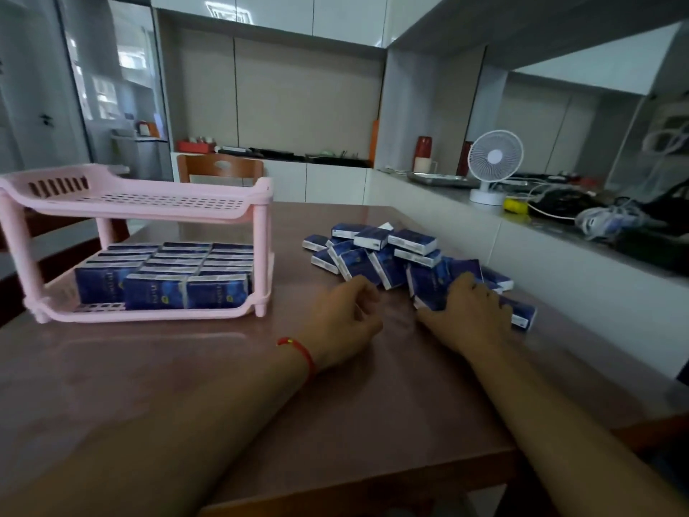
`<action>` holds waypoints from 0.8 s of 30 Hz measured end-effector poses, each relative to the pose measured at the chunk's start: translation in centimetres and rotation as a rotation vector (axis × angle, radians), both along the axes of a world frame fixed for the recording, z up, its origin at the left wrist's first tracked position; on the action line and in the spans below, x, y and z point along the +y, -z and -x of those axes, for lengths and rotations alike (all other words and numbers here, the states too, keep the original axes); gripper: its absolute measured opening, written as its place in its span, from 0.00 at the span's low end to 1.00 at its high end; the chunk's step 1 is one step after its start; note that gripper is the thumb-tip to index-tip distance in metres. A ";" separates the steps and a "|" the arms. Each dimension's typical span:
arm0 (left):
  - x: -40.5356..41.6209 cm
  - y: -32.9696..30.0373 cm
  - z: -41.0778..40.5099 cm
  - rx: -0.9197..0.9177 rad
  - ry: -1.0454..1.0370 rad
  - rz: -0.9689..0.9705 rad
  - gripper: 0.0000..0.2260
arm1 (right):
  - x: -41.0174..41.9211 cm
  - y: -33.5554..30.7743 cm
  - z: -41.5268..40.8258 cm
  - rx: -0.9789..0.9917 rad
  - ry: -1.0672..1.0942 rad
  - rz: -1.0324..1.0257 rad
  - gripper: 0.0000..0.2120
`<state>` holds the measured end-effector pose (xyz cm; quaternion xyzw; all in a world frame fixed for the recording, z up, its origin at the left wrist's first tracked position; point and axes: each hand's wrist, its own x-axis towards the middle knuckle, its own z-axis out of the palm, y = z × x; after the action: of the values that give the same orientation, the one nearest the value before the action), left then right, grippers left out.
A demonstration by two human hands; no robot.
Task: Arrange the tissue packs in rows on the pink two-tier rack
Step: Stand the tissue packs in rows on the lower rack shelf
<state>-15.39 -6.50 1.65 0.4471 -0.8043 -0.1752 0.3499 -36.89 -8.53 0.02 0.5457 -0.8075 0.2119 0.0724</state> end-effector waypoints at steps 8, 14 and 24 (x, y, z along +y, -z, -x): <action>-1.5 1.1 -0.9 0.479 0.092 -0.326 0.16 | 2.6 -1.1 -4.1 -0.203 -0.830 0.339 0.36; -1.6 1.7 -1.1 0.562 0.103 -0.289 0.12 | 1.8 -1.4 -1.7 -0.346 -0.663 0.341 0.17; -0.6 1.3 -1.5 0.542 0.076 -0.210 0.18 | -0.8 0.8 6.5 -0.214 0.146 0.022 0.23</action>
<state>-13.89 -7.13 0.35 0.3876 -0.6751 -0.3836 0.4969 -43.41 -9.31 -0.77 0.4590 -0.8458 0.2718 0.0070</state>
